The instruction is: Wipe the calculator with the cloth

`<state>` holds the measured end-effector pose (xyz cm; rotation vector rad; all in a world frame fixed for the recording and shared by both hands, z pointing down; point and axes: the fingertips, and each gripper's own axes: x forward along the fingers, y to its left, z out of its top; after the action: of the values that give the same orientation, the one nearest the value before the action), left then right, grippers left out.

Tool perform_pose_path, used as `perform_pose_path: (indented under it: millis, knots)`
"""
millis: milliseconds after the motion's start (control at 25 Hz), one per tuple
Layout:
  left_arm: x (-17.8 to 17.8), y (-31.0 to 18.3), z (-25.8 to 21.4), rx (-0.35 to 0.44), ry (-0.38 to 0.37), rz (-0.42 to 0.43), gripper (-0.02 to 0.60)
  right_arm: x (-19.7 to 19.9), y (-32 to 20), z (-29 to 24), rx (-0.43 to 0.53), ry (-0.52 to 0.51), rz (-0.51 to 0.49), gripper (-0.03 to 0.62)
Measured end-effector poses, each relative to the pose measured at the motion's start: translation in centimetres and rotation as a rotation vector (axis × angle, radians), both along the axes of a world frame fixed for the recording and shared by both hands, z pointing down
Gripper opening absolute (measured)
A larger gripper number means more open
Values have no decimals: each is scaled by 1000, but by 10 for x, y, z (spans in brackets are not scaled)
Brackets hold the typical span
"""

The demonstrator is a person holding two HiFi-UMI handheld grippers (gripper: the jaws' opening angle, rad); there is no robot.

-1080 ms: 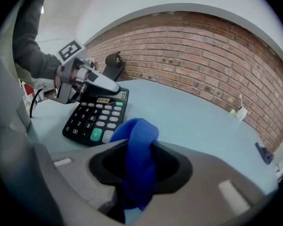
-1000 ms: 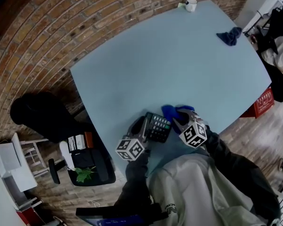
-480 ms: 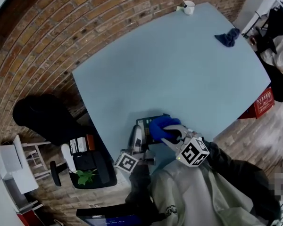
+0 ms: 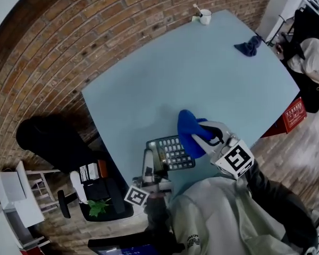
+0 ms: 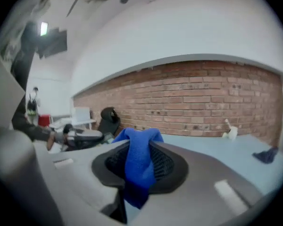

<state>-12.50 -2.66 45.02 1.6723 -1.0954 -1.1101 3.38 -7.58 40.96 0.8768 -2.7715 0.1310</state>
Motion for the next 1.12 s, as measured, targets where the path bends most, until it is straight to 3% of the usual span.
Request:
perform_pose_path:
  millis: [200, 320, 480, 560, 720, 880, 1000, 1120]
  knots:
    - [-19, 4, -10, 1, 72, -110, 45, -11, 65, 1, -150, -122, -130, 84]
    - [-21, 7, -21, 36, 69, -90, 44, -8, 93, 2, -199, -170, -174, 84]
    - [-3, 12, -39, 103, 58, -9, 46, 6, 58, -19, -141, -224, -65, 84]
    - [4, 15, -41, 101, 69, -4, 46, 10, 32, -36, -102, -245, -1, 84]
    - [-12, 21, -32, 32, 138, -140, 44, -9, 43, -43, -15, -154, -53, 84]
    - [-46, 27, -38, 30, 97, -273, 44, -31, 101, -24, 27, -23, -195, 84]
    - [-48, 26, -49, 67, 93, -280, 46, -52, 141, -7, 47, 88, -332, 84]
    - [-33, 21, -53, 83, 111, -254, 46, -74, 144, -4, 65, 93, -331, 84]
